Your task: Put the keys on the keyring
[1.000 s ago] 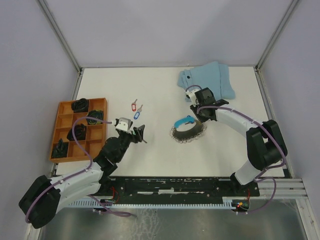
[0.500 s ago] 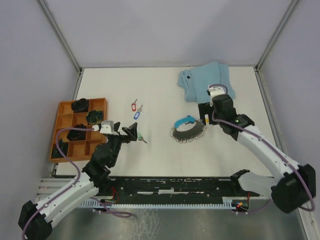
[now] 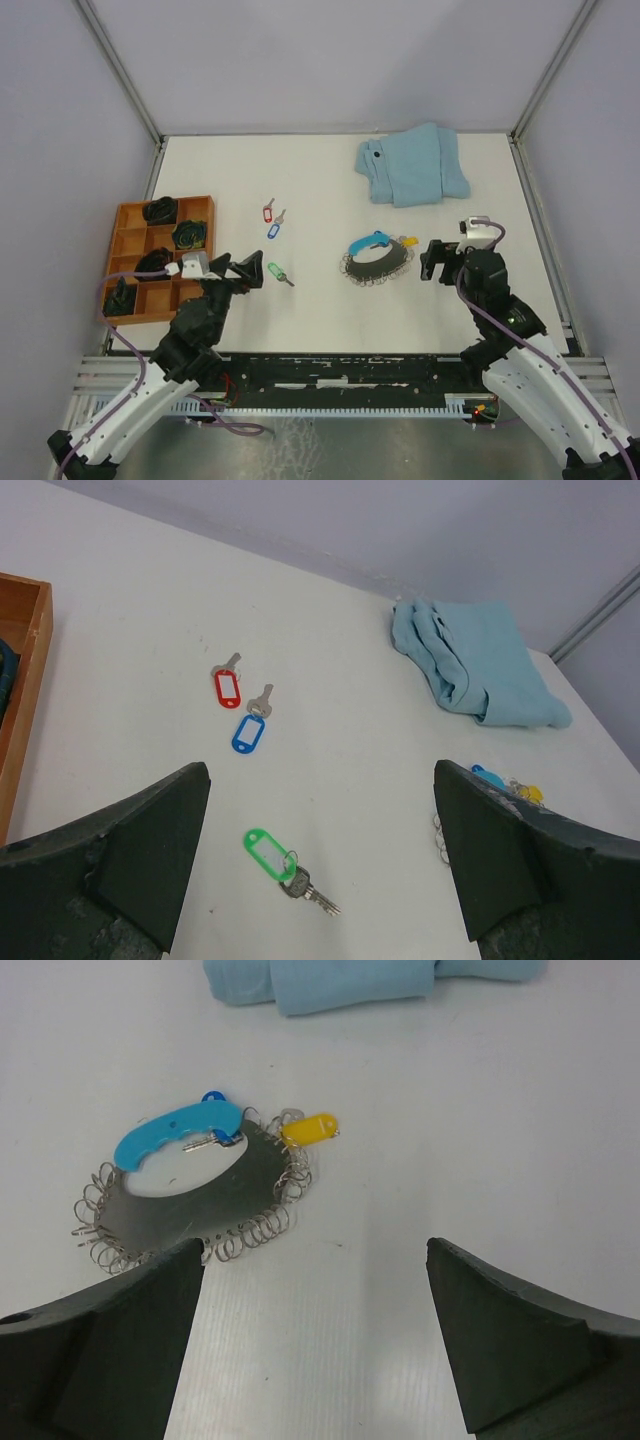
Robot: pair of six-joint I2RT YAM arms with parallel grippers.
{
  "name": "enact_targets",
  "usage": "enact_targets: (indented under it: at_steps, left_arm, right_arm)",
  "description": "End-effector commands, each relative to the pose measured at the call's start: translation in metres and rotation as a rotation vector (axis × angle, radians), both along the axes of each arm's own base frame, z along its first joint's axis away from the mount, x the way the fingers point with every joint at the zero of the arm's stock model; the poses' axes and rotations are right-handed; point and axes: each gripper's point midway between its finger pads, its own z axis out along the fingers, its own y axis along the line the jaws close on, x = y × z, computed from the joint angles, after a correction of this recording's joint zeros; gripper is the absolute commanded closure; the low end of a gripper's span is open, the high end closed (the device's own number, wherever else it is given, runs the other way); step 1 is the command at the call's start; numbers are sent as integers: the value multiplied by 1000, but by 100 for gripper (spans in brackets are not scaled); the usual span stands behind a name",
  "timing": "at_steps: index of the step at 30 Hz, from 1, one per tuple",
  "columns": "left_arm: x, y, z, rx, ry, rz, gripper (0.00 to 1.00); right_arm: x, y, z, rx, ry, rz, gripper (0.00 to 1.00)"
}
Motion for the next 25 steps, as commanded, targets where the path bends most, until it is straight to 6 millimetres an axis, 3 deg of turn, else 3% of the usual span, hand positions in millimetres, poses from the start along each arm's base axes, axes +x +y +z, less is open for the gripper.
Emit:
enact_targets:
  at_steps: [1,6,14,25]
  left_arm:
    - [-1,-4,-7,-38,8,-21,1]
    - [0,-7,-13,-24,11,-30,1]
    - [2,-9,-18,-7,13,-36,1]
    - [2,-13,-21,9,21,-54,1]
  right_arm:
    - [3,-9,3,59,-66,-81,0]
    - [5,-5,7,77,-91,-68,0]
    - [6,4,-3,56,-54,-13,0]
    - [3,3,8,-2,-74,37,0]
